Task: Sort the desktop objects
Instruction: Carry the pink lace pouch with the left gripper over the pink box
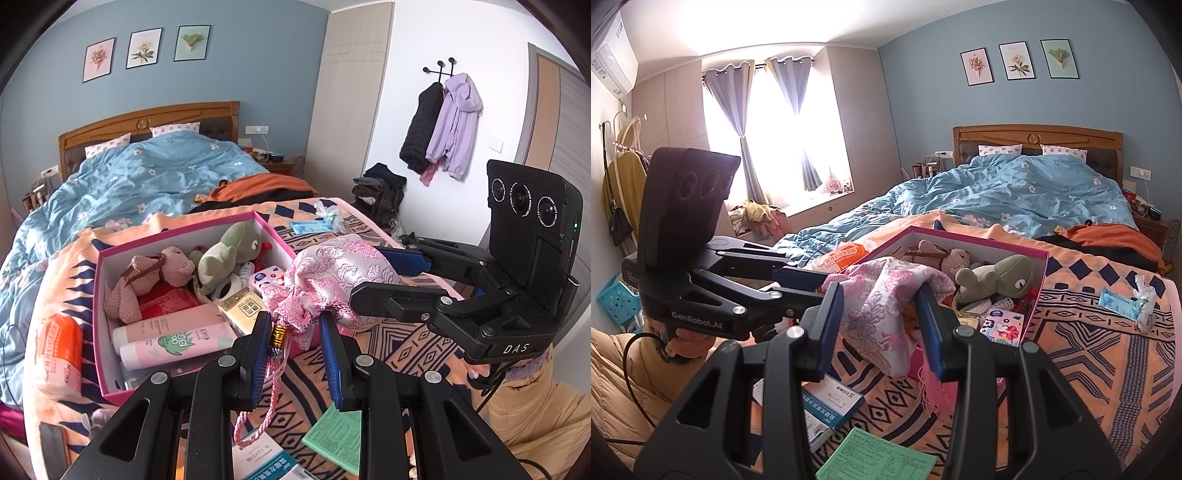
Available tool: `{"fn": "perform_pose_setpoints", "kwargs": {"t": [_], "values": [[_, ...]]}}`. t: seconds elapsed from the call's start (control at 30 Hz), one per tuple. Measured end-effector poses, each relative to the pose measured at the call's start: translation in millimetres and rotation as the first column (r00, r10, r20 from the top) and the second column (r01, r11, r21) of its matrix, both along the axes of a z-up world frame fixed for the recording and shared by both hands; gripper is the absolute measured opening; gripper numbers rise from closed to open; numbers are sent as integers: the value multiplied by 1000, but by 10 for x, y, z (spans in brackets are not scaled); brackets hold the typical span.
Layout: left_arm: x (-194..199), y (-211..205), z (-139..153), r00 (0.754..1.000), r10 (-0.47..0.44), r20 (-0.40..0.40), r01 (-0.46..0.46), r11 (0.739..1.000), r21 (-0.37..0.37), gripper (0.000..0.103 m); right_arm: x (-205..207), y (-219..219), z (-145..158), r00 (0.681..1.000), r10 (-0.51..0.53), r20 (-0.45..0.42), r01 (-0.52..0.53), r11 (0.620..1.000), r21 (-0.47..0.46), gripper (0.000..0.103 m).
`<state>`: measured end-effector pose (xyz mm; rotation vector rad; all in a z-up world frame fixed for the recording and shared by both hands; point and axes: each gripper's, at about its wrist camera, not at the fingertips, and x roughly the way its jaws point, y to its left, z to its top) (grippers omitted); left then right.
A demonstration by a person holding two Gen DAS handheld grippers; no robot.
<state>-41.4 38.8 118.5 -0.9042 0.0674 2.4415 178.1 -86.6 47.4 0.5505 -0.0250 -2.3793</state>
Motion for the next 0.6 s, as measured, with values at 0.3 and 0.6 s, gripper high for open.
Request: {"fn": "perform_pose_setpoints", "kwargs": {"t": [0.3,0.6], "values": [[-13,-13,58,1000,8,-8,-8,1000,2,26,-25,-8,65,1000,2,-8,-2,1000,-3,44],[-36,-26,105,1000,18,-19,-18,1000,10,26,-63,-19,100,1000,4,-17,-4,1000,-5,44]]}}
